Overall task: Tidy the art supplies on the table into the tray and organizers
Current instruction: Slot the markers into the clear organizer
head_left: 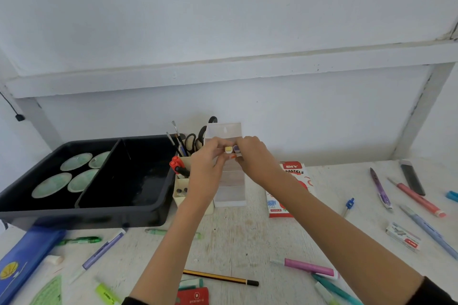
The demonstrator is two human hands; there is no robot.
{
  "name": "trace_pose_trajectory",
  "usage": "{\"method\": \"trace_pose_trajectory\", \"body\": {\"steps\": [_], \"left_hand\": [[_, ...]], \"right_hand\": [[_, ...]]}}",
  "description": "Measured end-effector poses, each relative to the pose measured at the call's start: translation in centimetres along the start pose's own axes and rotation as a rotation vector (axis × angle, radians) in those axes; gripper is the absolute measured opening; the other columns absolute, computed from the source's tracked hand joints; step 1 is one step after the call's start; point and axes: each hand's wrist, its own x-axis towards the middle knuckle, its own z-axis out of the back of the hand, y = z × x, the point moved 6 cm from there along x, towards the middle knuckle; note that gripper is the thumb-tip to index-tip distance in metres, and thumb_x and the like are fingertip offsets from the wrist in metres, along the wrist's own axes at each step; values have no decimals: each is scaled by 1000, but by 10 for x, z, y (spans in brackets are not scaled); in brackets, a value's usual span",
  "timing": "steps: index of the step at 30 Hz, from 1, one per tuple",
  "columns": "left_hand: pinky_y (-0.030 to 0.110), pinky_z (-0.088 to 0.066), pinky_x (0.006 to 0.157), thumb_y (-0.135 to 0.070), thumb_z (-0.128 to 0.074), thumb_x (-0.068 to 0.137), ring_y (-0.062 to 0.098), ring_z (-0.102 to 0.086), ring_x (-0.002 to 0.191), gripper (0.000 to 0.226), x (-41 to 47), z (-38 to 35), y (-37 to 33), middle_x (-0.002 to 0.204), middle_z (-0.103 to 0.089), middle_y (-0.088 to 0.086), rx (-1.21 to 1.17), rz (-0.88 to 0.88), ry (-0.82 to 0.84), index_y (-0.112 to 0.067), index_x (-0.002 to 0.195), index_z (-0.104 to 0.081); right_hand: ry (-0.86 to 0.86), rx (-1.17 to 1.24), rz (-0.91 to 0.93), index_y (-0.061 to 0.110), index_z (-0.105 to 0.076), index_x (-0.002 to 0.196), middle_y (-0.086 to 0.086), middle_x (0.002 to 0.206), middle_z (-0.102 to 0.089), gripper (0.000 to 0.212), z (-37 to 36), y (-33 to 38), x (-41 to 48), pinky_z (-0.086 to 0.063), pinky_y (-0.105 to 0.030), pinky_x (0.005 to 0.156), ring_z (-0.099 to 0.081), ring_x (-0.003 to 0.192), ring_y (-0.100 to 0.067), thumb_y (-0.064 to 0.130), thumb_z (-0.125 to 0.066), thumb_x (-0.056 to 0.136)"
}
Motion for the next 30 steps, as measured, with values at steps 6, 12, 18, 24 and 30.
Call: {"method": "trace_pose_trajectory", "body": {"steps": [6,12,18,24,30], "left_hand": [[4,-45,75,15,-53,85,-12,-61,82,20,8,-7,12,88,-60,-16,46,10,37,-2,93,-61],[11,-50,78,15,-50,85,-6,-63,80,16,13,-10,15,88,-60,-23,85,12,71,5,93,-58],[12,-51,75,19,-46,83,-11,-62,75,24,13,-10,16,86,-62,-18,82,23,63,2,92,-59],[6,-48,71,21,-48,83,-8,-63,74,23,13,-10,16,85,-61,-10,65,42,45,1,89,-58],[11,-50,78,17,-49,84,3,-65,83,25,12,-4,1,91,-63,0,64,-19,103,-5,87,-59]], "right_hand": [[28,24,5,3,-62,107,-17,102,-62,18,3,-1,2,-51,-34,74,-62,86,-29,8,-51,93],[-60,-39,-16,8,-64,103,-11,99,-58,14,25,-2,-7,-42,-27,66,-58,81,-24,11,-54,93],[20,23,-37,4,-61,103,-14,100,-61,13,21,2,-4,-52,-33,75,-60,81,-25,7,-59,90],[64,-27,-53,2,-59,101,-17,103,-62,18,7,3,-2,-50,-29,74,-65,92,-28,-8,-51,89],[46,-43,-47,3,-55,112,-17,105,-59,23,2,1,-2,-47,-28,75,-62,92,-28,-4,-52,91]]}}
